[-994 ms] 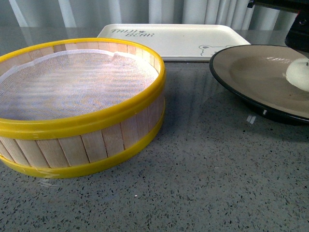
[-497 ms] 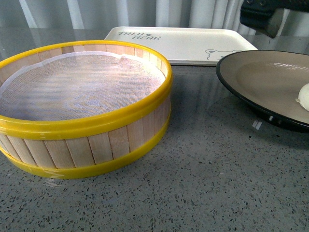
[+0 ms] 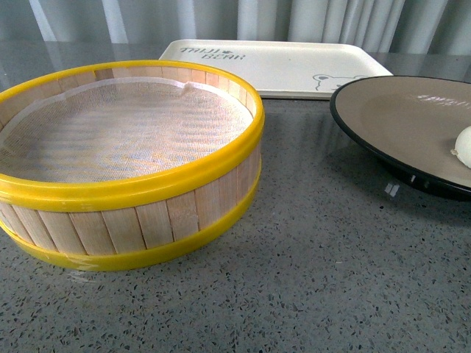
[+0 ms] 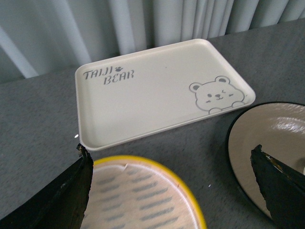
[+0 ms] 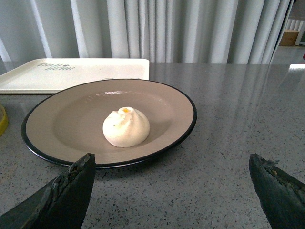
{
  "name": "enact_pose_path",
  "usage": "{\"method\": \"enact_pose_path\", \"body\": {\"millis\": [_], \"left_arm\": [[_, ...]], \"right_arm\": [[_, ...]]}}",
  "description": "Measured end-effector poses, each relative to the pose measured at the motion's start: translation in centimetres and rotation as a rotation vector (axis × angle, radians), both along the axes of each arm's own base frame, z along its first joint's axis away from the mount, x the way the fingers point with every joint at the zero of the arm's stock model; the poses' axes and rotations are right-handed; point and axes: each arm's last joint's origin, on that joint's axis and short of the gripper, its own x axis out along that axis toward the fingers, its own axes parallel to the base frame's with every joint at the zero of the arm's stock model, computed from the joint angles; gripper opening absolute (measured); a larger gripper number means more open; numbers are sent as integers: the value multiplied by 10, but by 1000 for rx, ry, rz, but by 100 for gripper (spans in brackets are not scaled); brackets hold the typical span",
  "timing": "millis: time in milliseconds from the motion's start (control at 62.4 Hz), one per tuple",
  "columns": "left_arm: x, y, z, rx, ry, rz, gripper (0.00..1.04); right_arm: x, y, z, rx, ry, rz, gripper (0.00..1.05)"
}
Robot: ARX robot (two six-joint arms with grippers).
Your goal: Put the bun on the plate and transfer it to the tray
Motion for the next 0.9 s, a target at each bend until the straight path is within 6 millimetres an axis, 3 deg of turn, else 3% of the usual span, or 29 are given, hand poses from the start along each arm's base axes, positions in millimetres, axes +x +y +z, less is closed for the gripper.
{"method": "enact_pose_path", "body": {"millis": [128,289,353,417,545,705,898], "left_arm": [[-25,34,-4,17,1,53,98],[-42,64,-5,12,-63,138,96],[-51,84,-19,-83,-239,197,80],[-64,103,-41,-118,-309,209,66],[-79,126,-86,-104,-302,224,37],[-92,140,-121,-96,-287,212,7],[-104,152,-145,-92,-289,225,4]], "right_arm": [[0,0,0,0,0,0,96],[0,0,0,0,0,0,96],[0,0,0,0,0,0,96],[0,0,0,0,0,0,96],[0,0,0,0,0,0,96],[0,0,0,0,0,0,96],[0,0,0,0,0,0,96]]}}
